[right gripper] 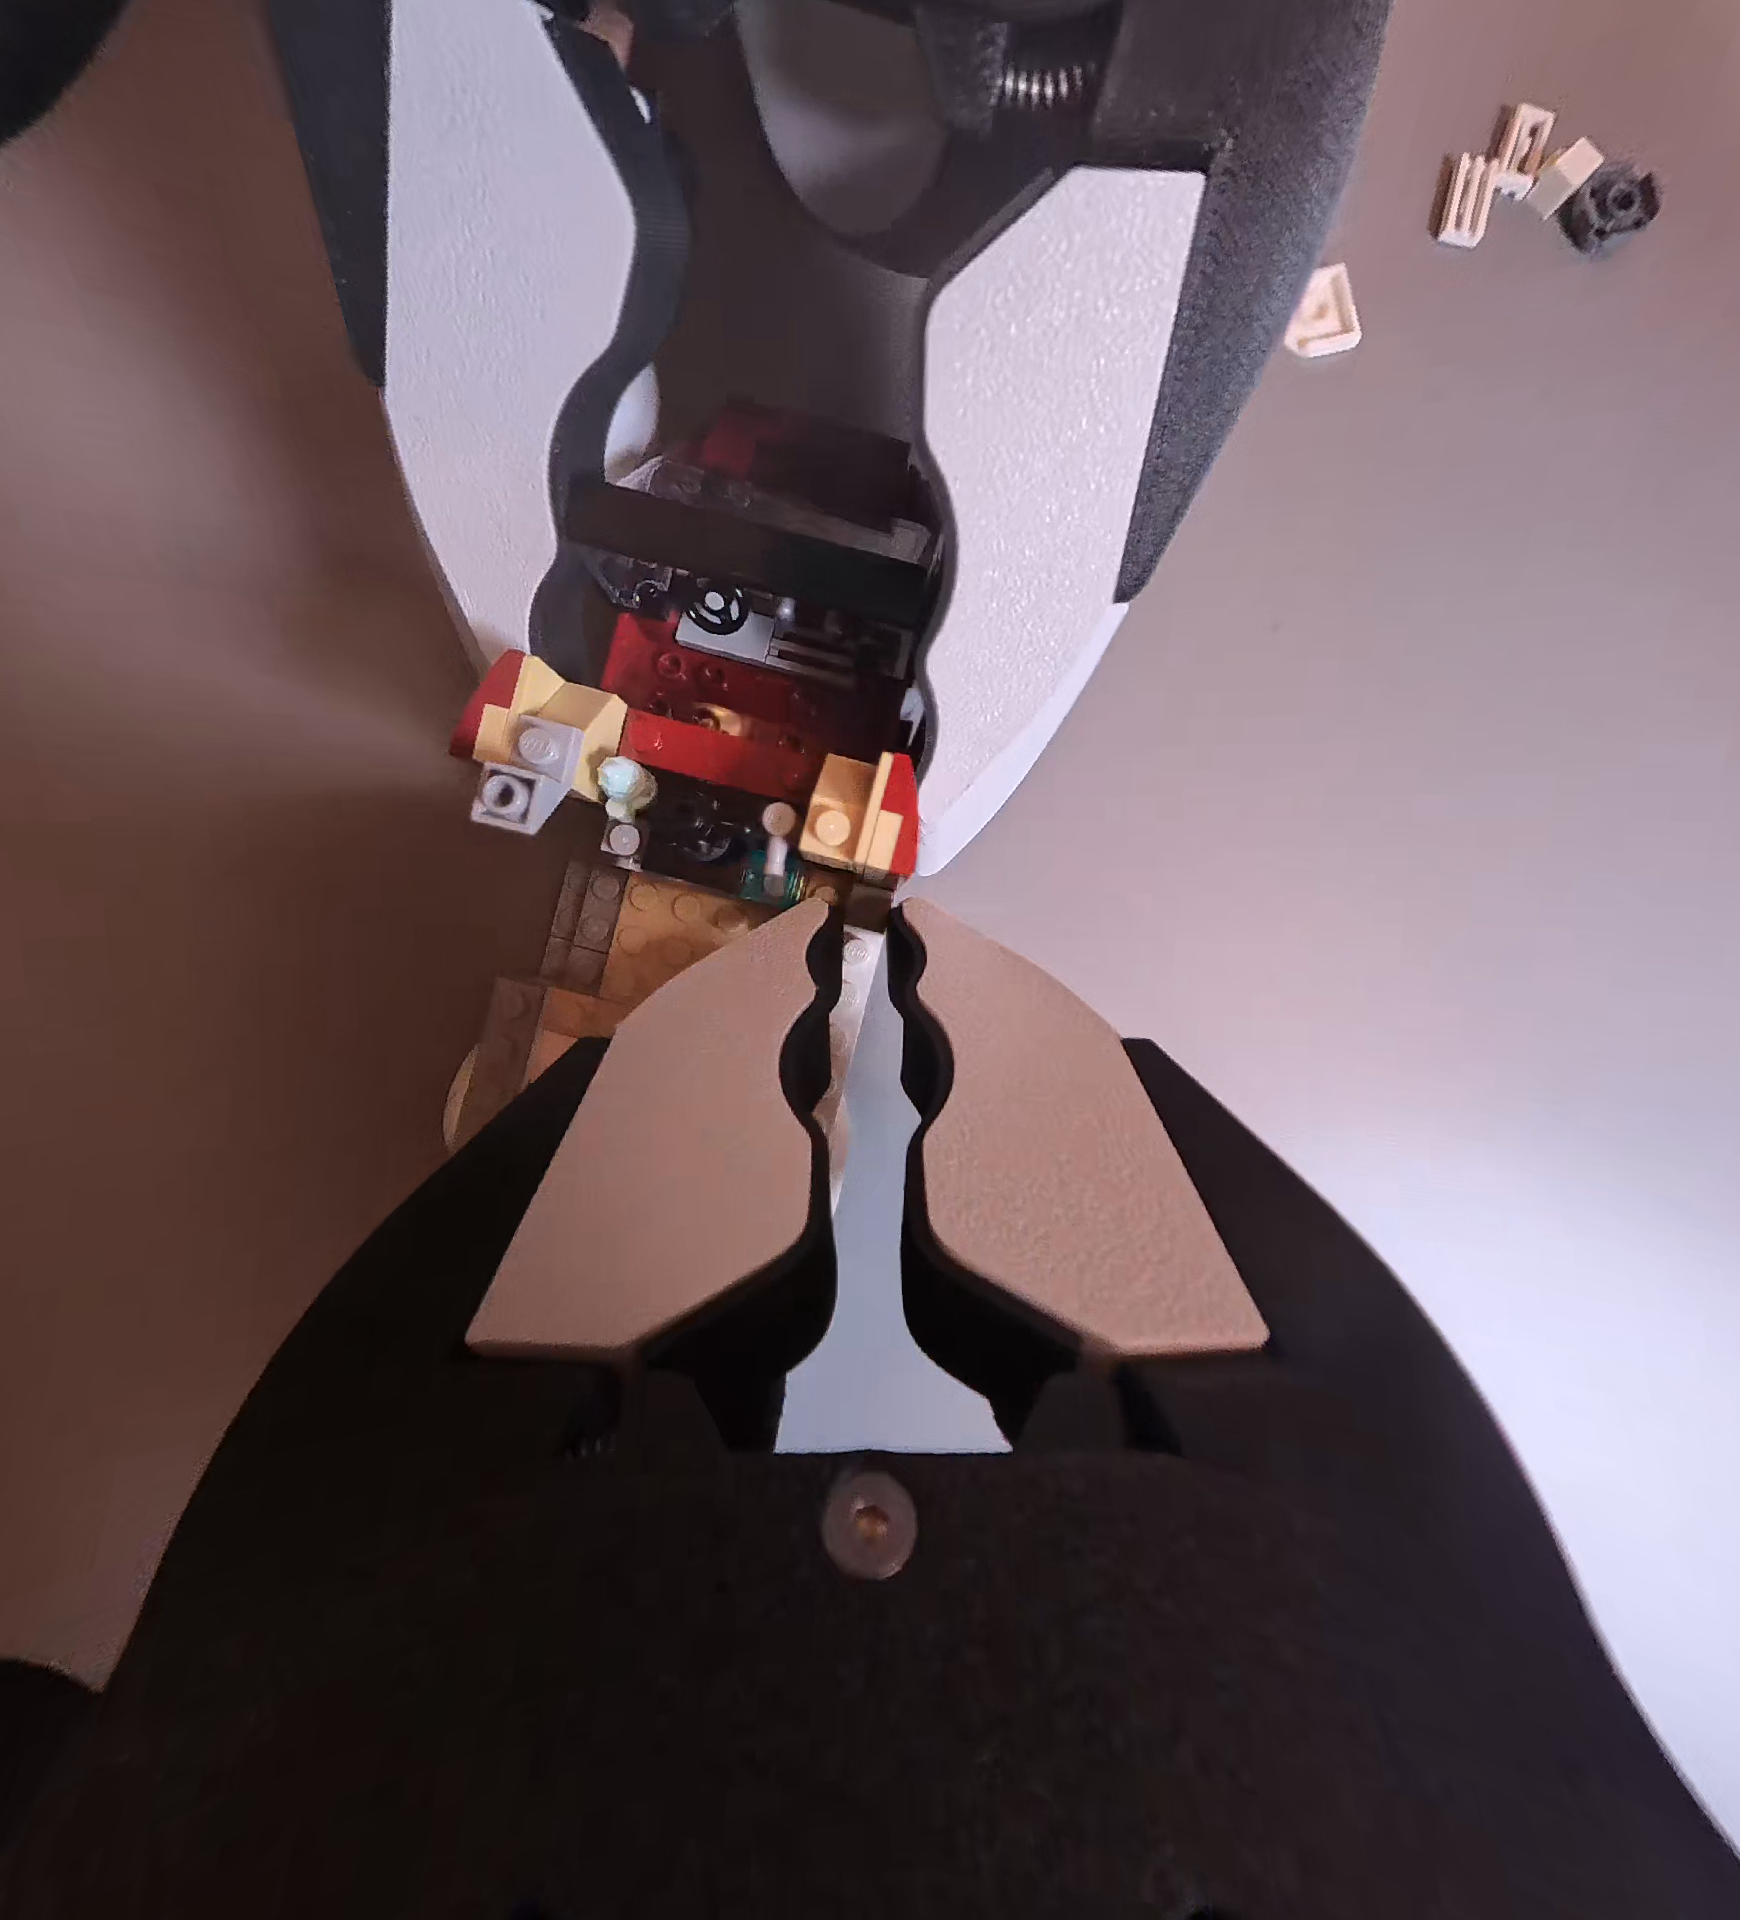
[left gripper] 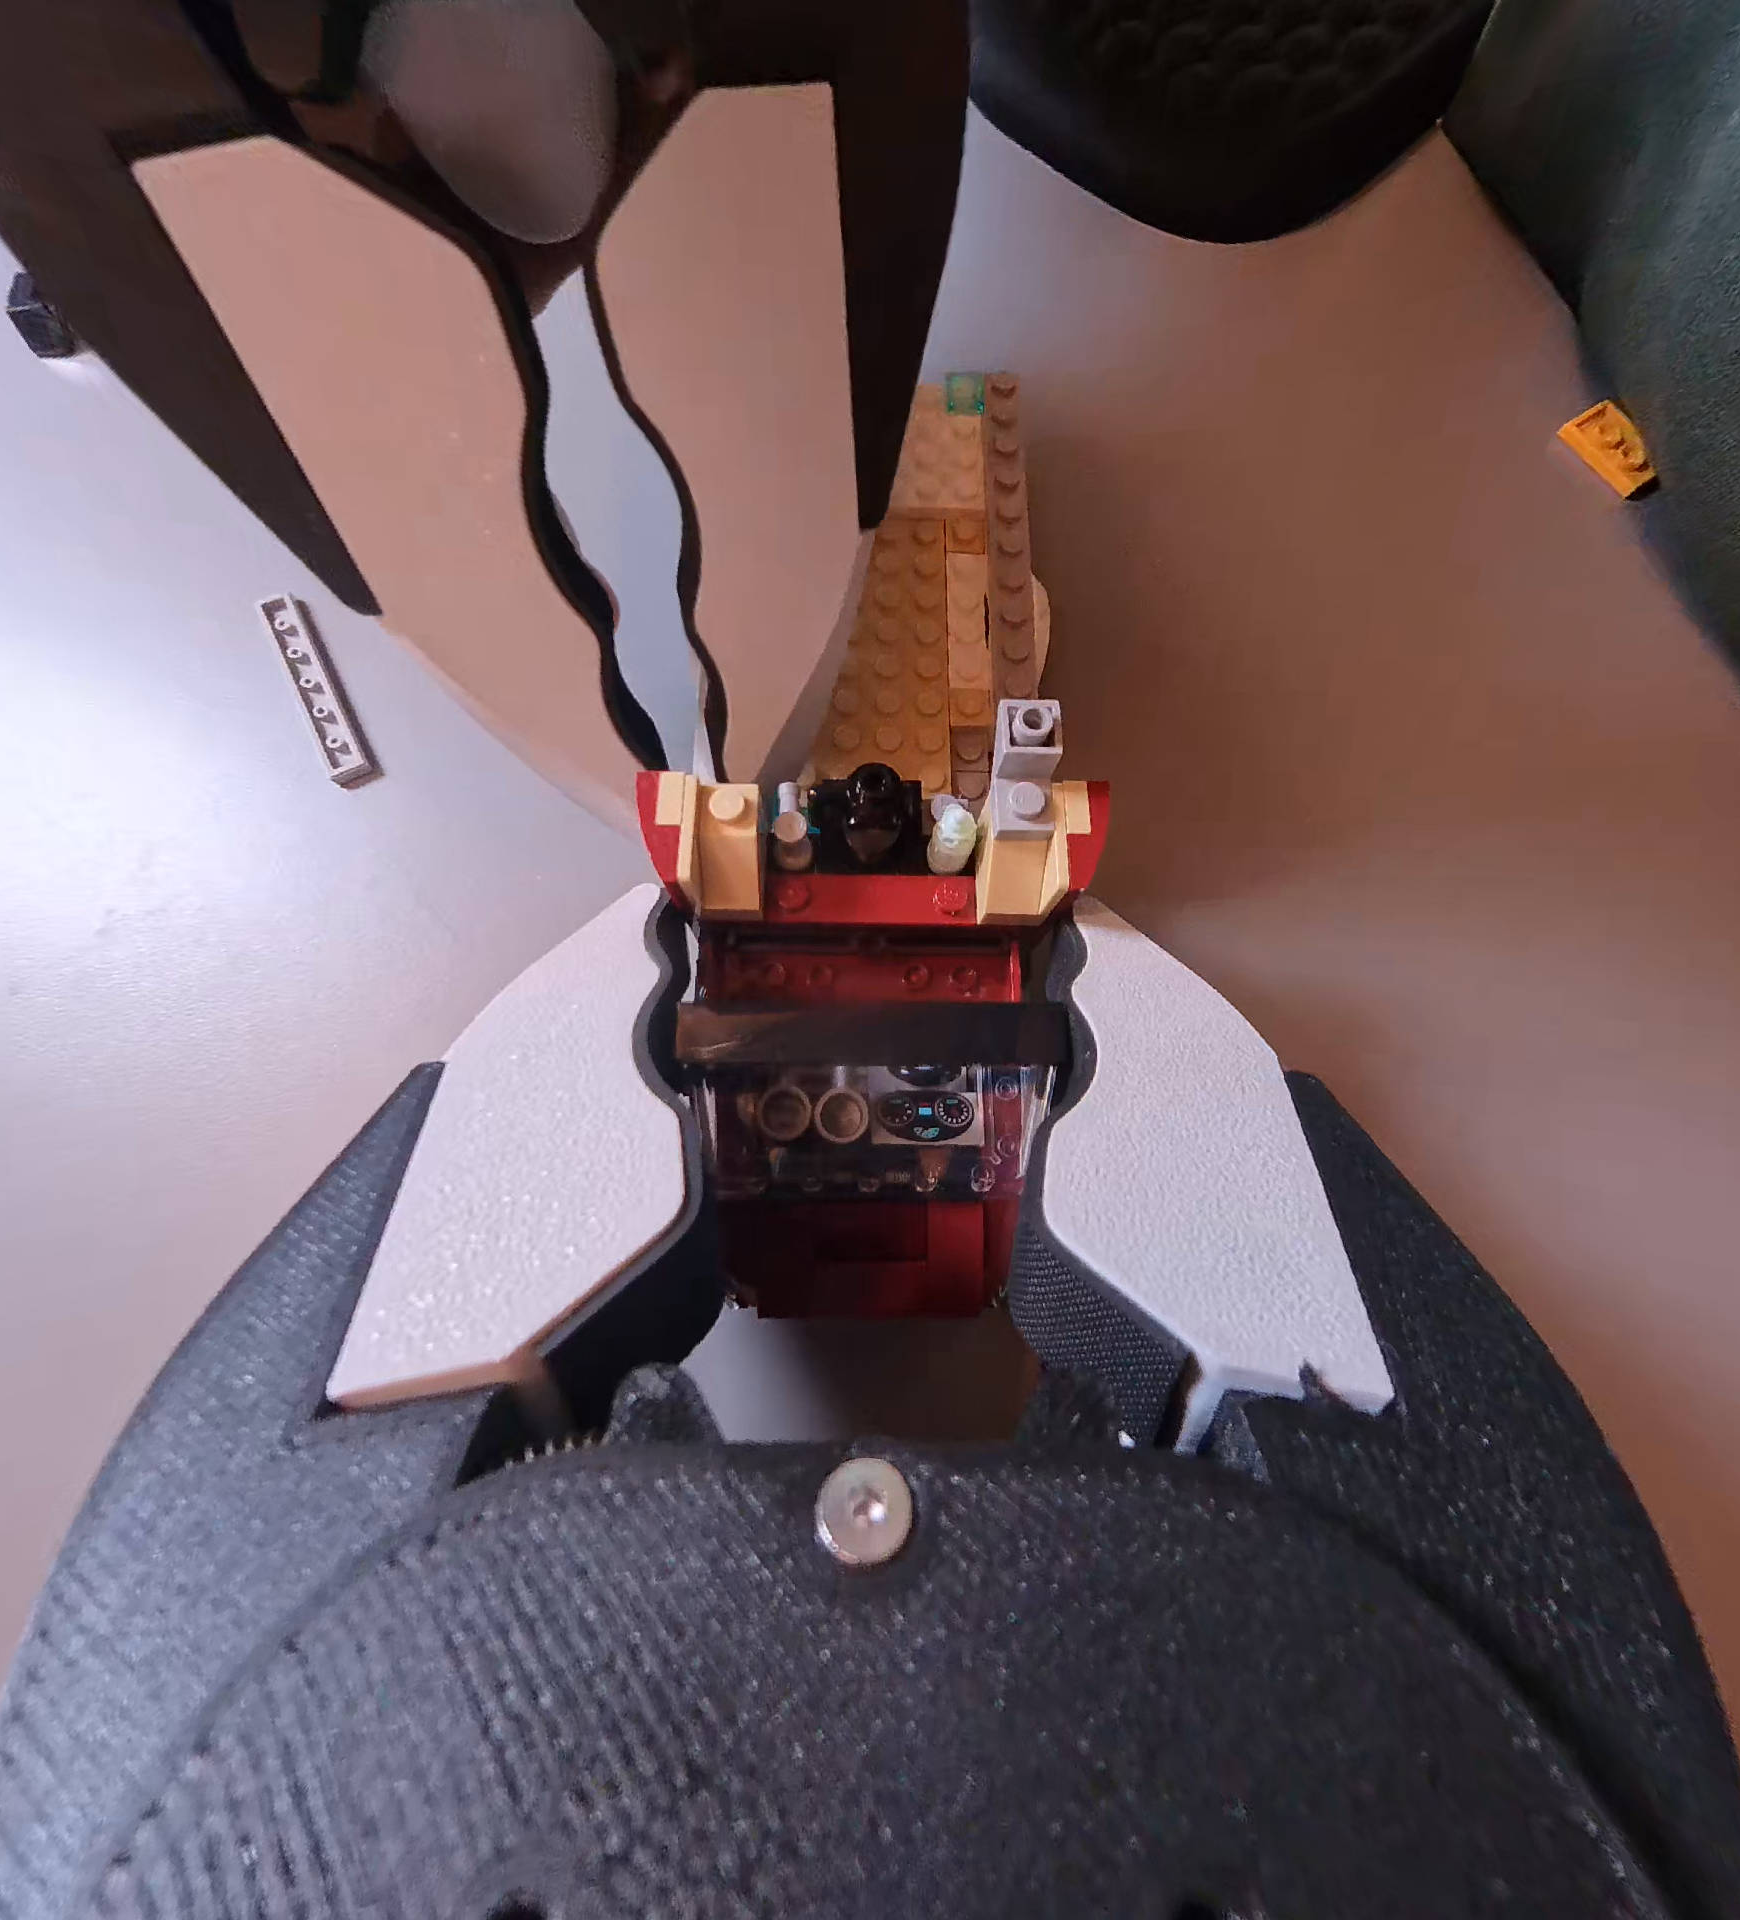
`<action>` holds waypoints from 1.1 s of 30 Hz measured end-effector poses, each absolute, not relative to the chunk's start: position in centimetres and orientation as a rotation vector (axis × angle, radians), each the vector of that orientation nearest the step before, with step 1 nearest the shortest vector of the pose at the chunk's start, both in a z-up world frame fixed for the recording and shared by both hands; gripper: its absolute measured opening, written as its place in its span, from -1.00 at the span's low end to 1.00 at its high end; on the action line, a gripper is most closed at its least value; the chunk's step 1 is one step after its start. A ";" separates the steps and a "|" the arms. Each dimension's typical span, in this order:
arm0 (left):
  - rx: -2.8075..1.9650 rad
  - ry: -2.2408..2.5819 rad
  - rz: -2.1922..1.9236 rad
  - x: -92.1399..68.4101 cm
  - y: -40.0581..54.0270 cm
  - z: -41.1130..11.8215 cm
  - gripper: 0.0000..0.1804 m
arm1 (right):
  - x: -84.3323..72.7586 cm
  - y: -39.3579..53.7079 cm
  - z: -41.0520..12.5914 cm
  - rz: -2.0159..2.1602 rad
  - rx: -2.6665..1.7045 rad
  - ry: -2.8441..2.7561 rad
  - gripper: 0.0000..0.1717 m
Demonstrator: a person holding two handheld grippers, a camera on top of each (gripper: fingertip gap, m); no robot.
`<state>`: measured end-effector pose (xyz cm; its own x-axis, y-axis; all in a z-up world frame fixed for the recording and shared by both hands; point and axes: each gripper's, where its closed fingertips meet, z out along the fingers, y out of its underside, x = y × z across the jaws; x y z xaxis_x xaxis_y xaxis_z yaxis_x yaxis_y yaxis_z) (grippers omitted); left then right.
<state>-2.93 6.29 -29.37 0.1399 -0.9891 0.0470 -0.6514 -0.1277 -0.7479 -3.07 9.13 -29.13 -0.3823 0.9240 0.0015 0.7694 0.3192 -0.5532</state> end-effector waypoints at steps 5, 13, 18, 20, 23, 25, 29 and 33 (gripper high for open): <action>-1.851 1.564 -0.778 -2.9 6.2 -29.4 -0.24 | -3.1 9.2 -29.0 0.574 -1.323 -2.241 -0.91; -1.851 1.556 -0.792 -2.9 6.2 -29.3 -0.24 | -3.1 9.2 -28.9 0.575 -1.260 -2.218 -0.90; -1.841 1.565 -0.796 -2.8 6.1 -29.3 -0.24 | -2.9 8.8 -29.1 0.924 -1.623 -2.240 -0.90; -1.837 1.569 -0.800 -2.8 5.9 -29.3 -0.24 | -2.9 8.7 -29.2 1.040 -1.723 -2.237 -0.90; -1.828 1.584 -0.814 -2.7 5.6 -29.3 -0.24 | -2.7 8.3 -29.2 1.203 -1.874 -2.205 -0.89; -1.828 1.583 -0.817 -2.7 5.6 -29.3 -0.24 | -2.8 8.3 -29.2 1.279 -1.942 -2.161 -0.89; -1.829 1.583 -0.817 -2.7 5.6 -29.3 -0.24 | -2.7 8.3 -29.2 1.124 -1.799 -2.169 -0.87; -1.828 1.584 -0.818 -2.7 5.6 -29.3 -0.24 | -2.5 8.4 -29.0 0.991 -1.759 -2.205 -0.89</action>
<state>-2.70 5.64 -29.31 0.1073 -0.9913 0.0760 -0.6361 -0.1272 -0.7611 -2.48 8.45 -28.96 -0.3003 0.9130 -0.2761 0.8127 0.0934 -0.5751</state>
